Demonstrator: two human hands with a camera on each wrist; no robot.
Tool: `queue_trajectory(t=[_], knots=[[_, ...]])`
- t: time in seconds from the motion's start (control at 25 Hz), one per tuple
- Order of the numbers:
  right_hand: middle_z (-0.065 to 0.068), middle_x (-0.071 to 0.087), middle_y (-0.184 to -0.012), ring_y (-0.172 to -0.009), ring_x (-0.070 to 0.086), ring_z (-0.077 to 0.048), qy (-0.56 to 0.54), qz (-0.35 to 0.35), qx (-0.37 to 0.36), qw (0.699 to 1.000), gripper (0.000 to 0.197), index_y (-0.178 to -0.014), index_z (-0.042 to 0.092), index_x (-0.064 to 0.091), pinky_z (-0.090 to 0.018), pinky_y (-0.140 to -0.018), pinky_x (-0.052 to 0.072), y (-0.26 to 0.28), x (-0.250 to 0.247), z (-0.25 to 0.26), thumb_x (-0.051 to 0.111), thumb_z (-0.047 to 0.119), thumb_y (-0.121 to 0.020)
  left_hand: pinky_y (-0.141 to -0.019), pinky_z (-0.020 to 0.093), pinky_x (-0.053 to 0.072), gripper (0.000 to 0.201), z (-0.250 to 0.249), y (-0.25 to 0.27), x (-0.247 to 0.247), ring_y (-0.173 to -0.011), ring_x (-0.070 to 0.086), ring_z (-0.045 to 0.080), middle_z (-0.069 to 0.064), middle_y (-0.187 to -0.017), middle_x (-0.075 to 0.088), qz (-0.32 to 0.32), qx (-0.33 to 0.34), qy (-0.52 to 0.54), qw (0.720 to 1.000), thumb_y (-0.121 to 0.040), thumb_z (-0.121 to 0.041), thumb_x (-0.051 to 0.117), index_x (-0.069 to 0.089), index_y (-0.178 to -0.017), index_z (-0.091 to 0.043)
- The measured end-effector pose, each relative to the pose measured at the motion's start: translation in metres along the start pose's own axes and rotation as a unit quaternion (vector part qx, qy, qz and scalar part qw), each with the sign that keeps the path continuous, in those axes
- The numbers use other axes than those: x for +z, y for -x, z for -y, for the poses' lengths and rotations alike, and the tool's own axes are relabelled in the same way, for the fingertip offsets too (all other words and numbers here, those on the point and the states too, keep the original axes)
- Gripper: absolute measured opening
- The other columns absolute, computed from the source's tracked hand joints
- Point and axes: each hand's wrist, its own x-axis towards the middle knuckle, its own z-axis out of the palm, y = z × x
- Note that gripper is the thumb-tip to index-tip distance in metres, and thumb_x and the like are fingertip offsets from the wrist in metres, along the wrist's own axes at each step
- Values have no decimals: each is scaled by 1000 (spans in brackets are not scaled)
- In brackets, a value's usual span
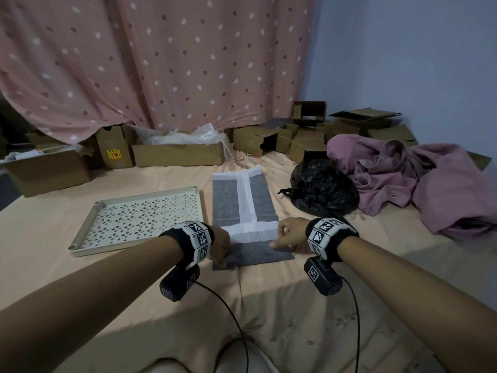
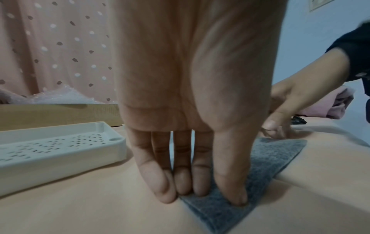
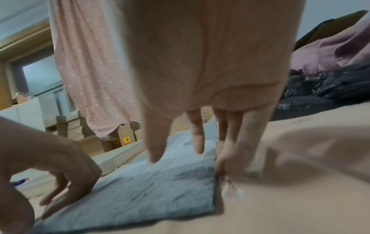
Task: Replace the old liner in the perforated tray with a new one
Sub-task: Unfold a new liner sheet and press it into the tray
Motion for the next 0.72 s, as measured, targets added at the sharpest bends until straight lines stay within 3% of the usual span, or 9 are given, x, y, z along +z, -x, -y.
queue_trajectory(t=[0.08,0.12,0.28,0.36,0.44,0.52,0.64,0.72], knots=[[-6,64,-103,-93,61,-23,97,-73,-5,993,38,-99,16,53,-32,-78,48,3,3,7,69,44,-78,-88,35,51,40,1,0,2,-84,54,18,4,-93,65,-1,-2,-9,1000,-85,-41,61,69,-107,-9],[-8,62,-104,-94,60,-25,114,-80,-1,990,37,-100,14,52,-31,-77,47,4,5,10,70,39,-79,-90,35,50,39,0,1,2,-84,54,18,5,-96,67,0,-3,-13,1000,-85,-41,61,69,-107,-9],[-12,63,-83,-57,55,-21,0,-53,24,998,36,-93,7,52,-30,-54,47,8,12,14,80,18,-73,-77,28,42,46,-5,6,4,-85,51,18,8,-108,69,9,-1,-28,1000,-86,-44,60,68,-112,-7],[-9,59,-70,-45,50,-18,-24,-35,30,999,37,-92,7,49,-27,-47,44,10,9,14,80,12,-73,-76,26,38,45,-8,9,3,-86,50,17,10,-115,68,15,7,-45,999,-87,-40,60,68,-114,-6],[-7,56,-64,-43,49,-17,-9,-3,31,999,33,-92,7,51,-25,-46,41,13,6,13,79,10,-74,-83,28,45,40,-8,11,3,-90,53,18,11,-120,67,30,15,-51,998,-88,-33,60,67,-116,-5],[-7,54,-62,-39,48,-15,-20,22,38,999,30,-92,9,52,-22,-43,41,15,5,11,77,7,-75,-92,33,48,36,-6,11,1,-104,60,24,10,-122,66,55,34,-38,997,-87,-28,63,67,-115,-7],[-6,53,-61,-33,46,-12,-54,56,47,996,30,-88,11,50,-19,-37,40,18,3,7,75,2,-75,-89,30,46,32,-5,16,1,-117,59,26,7,-124,65,102,63,-21,993,-87,-26,64,68,-115,-11],[-5,55,-60,-42,50,-12,-38,103,41,993,26,-87,7,51,-18,-38,40,19,-3,10,76,6,-77,-94,32,47,32,-4,19,-2,-116,61,25,6,-125,65,136,66,2,989,-87,-27,64,67,-117,-14]])
